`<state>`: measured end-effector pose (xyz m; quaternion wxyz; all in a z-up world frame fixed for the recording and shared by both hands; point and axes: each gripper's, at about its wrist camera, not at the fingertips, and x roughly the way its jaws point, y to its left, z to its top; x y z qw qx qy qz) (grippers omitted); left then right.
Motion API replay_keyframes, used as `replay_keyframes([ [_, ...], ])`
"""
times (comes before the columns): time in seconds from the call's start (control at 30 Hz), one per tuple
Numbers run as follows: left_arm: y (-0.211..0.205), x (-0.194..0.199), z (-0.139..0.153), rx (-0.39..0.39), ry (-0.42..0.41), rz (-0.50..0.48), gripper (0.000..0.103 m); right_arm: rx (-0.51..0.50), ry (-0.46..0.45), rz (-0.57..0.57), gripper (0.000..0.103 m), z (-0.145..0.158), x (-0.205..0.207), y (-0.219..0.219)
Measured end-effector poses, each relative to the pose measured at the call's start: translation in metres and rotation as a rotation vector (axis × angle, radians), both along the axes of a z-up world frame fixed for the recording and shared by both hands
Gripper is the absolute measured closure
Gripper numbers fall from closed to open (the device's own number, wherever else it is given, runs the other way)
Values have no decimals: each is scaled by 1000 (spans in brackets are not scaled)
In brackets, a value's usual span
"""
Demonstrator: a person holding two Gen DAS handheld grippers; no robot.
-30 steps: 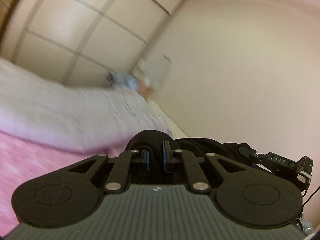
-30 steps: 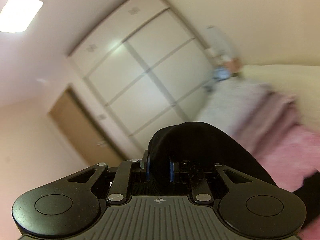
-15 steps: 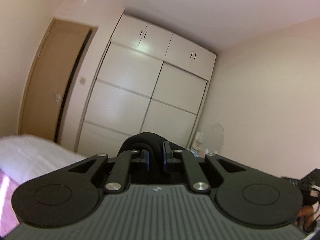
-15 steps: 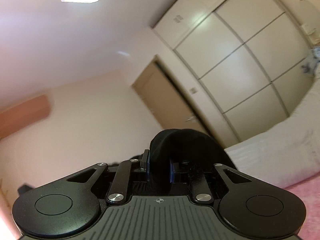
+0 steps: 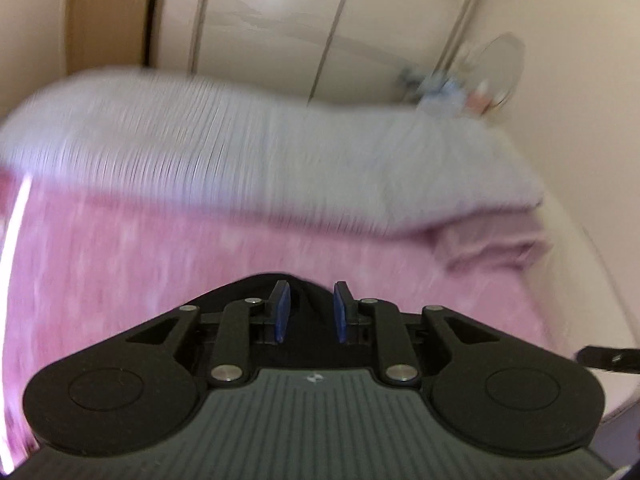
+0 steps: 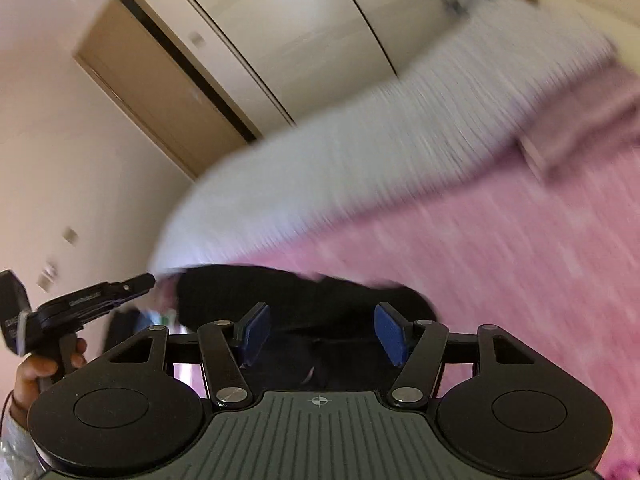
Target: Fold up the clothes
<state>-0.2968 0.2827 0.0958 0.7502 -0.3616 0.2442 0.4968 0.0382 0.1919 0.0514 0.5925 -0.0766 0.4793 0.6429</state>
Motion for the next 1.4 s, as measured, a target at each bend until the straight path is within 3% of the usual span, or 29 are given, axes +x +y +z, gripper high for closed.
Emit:
replay_keyframes([
  [0.13, -79, -33, -80, -165, -44, 160, 83, -16, -93, -44, 41, -44, 45, -36],
  [0.27, -185, -79, -141, -284, -22, 327, 84, -77, -216, 8, 41, -80, 43, -97],
  [0.4, -245, -81, -188, -372, 23, 428, 84, -147, -279, 118, 41, -124, 32, -124],
  [0.57, -290, -73, -211, -397, 39, 483, 83, -160, -291, 216, 41, -164, 16, -139],
  [0.73, -306, -72, -228, -393, 29, 530, 82, -119, -346, 268, 41, -189, 3, -138],
  [0.93, -317, -73, -249, -427, 49, 559, 82, -169, -399, 309, 41, -217, -9, -143],
  [1.13, -306, -64, -268, -457, 153, 549, 82, -210, -446, 344, 41, -233, -19, -150],
  [1.4, -292, -43, -262, -450, 283, 525, 82, -261, -500, 366, 41, -240, -29, -147],
])
